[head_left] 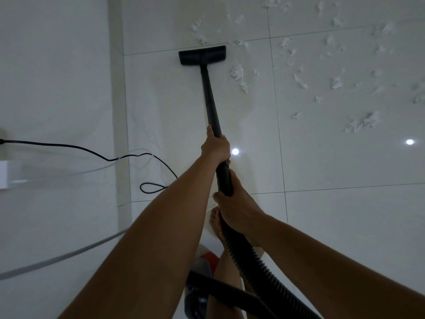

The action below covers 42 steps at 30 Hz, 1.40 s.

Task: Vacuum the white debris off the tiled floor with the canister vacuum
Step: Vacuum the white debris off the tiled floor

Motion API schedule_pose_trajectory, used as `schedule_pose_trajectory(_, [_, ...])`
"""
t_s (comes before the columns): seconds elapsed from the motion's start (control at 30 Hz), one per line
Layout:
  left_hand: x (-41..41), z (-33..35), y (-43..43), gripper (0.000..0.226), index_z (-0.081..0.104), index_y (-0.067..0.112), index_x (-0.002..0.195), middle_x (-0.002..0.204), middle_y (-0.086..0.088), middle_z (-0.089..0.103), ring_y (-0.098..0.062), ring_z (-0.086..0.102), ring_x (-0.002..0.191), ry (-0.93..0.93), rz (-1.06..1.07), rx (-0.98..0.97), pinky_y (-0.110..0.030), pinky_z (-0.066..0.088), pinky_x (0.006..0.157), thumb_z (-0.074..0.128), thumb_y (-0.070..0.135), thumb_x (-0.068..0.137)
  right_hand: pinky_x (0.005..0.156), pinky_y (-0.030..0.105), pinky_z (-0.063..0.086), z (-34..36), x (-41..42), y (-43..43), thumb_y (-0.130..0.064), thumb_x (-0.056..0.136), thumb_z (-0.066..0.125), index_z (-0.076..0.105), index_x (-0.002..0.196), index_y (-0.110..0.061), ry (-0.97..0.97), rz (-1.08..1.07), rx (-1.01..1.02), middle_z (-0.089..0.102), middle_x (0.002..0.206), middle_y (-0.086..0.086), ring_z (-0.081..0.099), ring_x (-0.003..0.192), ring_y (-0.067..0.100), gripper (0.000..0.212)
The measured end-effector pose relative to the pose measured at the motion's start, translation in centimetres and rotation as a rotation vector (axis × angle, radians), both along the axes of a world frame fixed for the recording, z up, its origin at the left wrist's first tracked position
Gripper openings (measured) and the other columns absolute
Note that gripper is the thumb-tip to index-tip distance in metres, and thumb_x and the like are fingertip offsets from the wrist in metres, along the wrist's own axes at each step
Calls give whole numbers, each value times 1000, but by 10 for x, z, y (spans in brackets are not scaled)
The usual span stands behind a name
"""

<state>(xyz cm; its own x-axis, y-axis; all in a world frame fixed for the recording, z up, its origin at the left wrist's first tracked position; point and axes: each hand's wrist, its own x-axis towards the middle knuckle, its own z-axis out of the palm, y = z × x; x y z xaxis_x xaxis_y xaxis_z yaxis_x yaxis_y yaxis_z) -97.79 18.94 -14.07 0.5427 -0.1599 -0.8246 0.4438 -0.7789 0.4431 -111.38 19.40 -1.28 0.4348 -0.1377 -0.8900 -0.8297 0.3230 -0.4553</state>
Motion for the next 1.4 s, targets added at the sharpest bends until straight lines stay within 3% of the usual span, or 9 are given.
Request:
schedule_pose_trajectory(0.2, [3, 1, 2, 67, -3, 37, 162, 103, -20, 70, -19, 61, 54, -18, -22, -3, -42, 64, 71, 36, 34, 108, 36, 15, 44, -2, 4, 3, -22, 108, 47, 12, 160, -49, 28, 8, -5, 62, 95, 11, 55, 51, 12, 68])
schedule_pose_trajectory(0.33, [1, 3, 5, 66, -2, 39, 161, 87, -12, 66, -16, 58, 49, -3, 3, -30, -31, 57, 54, 36, 34, 108, 34, 14, 41, -3, 3, 3, -32, 110, 44, 17, 159, -47, 23, -10, -35, 62, 91, 9, 53, 45, 10, 58])
schedule_pose_trajectory(0.57, [-4, 3, 11, 64, -3, 39, 162, 92, -15, 66, -15, 58, 48, -4, -30, -36, -26, 50, 46, 33, 33, 109, 33, 13, 39, -4, -3, 11, -38, 111, 39, 20, 158, -48, 38, -25, -48, 59, 84, 7, 52, 46, 8, 52])
schedule_pose_trajectory(0.73, [-4, 1, 12, 62, -3, 38, 162, 93, -16, 66, -16, 57, 47, 2, -40, -28, -28, 51, 48, 30, 34, 109, 37, 17, 44, -10, -5, 16, -38, 110, 40, 23, 156, -49, 44, -44, -37, 59, 79, 7, 53, 40, 7, 50])
schedule_pose_trajectory(1.1, [-4, -1, 12, 61, -3, 40, 161, 86, -16, 63, -17, 56, 48, 12, -21, -11, -31, 51, 51, 28, 36, 109, 42, 22, 49, -16, -4, 22, -43, 110, 37, 27, 152, -48, 55, -36, -64, 64, 90, 10, 61, 51, 15, 44])
schedule_pose_trajectory(1.27, [-5, 7, 10, 60, -5, 41, 161, 82, -13, 62, -15, 55, 48, 24, -37, 7, -27, 48, 45, 27, 36, 110, 36, 17, 45, -13, -6, 19, -41, 110, 36, 24, 155, -46, 44, -17, -72, 64, 99, 11, 61, 55, 15, 47])
schedule_pose_trajectory(1.4, [-26, 16, 14, 60, -6, 41, 161, 79, -12, 61, -16, 55, 50, 57, -18, 24, -26, 47, 43, 26, 38, 110, 35, 13, 41, -2, -26, 17, -39, 111, 34, 20, 159, -43, 16, 45, -101, 63, 92, 6, 58, 56, 12, 50])
